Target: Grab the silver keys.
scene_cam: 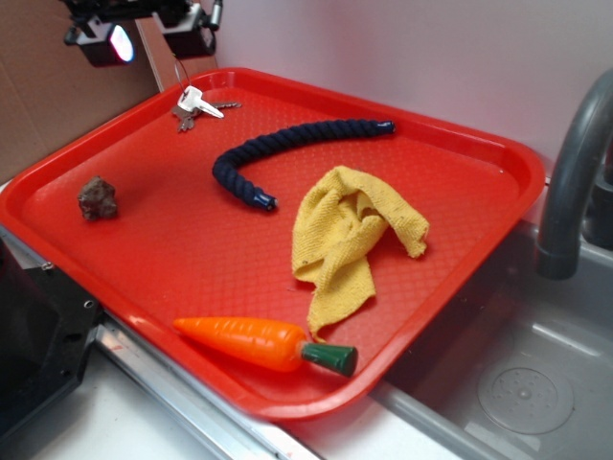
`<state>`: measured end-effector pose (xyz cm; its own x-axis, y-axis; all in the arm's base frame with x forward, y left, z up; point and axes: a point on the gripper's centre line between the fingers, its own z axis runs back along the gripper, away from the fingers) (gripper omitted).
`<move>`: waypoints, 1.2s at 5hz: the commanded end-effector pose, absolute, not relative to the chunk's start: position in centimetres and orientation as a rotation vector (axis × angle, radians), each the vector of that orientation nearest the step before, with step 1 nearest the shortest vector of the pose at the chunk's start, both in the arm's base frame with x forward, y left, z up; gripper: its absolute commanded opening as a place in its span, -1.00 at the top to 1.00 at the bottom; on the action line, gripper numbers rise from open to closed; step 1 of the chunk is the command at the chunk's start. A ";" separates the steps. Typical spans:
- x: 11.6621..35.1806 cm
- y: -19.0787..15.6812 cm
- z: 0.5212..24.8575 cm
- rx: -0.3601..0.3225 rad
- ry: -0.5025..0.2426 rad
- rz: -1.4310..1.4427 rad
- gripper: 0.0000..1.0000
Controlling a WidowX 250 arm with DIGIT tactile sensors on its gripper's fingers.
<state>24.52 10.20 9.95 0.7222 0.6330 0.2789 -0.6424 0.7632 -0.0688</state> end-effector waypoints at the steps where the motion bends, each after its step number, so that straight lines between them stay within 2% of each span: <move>1: 28.0 14.1 9.6 0.094 -0.381 0.772 -1.00; 3: 29.4 16.2 8.4 0.136 -0.366 0.809 -1.00; 5: 29.9 18.3 7.7 0.128 -0.358 0.848 -1.00; 6: 30.0 19.3 6.7 0.164 -0.364 0.837 -1.00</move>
<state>29.84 17.43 4.40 0.6446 0.6977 0.3126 -0.7389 0.6735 0.0204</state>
